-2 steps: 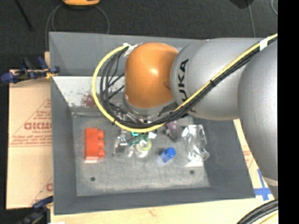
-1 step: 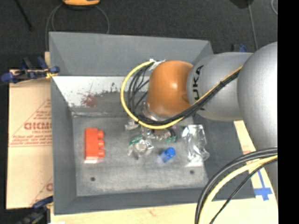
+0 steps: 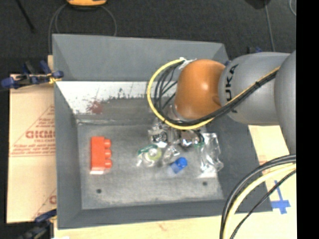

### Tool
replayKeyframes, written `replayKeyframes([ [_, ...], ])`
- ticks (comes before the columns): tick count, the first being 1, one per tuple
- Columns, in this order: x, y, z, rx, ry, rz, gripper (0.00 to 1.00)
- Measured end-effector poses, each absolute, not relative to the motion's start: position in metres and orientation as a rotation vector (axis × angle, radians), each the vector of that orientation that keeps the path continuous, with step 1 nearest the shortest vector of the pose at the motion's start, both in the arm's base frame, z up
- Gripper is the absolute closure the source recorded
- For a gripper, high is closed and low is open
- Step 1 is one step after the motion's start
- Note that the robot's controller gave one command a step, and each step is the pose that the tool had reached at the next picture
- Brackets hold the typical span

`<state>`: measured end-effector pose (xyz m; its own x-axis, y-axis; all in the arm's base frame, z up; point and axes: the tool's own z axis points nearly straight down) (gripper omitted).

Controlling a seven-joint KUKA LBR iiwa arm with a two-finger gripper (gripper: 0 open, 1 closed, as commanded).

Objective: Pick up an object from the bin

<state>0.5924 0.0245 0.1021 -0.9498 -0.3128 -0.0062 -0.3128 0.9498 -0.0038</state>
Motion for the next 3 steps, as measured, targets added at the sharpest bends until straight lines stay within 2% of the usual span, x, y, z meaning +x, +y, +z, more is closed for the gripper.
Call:
replayKeyframes([
  [1, 0.586, 0.021, 0.105, -0.404, 3.113, 0.002, 0.00],
  [2, 0.586, 0.028, 0.077, -0.216, 3.128, 0.001, 0.00],
  [3, 0.589, 0.028, 0.080, -0.213, 3.127, 0.002, 0.00],
])
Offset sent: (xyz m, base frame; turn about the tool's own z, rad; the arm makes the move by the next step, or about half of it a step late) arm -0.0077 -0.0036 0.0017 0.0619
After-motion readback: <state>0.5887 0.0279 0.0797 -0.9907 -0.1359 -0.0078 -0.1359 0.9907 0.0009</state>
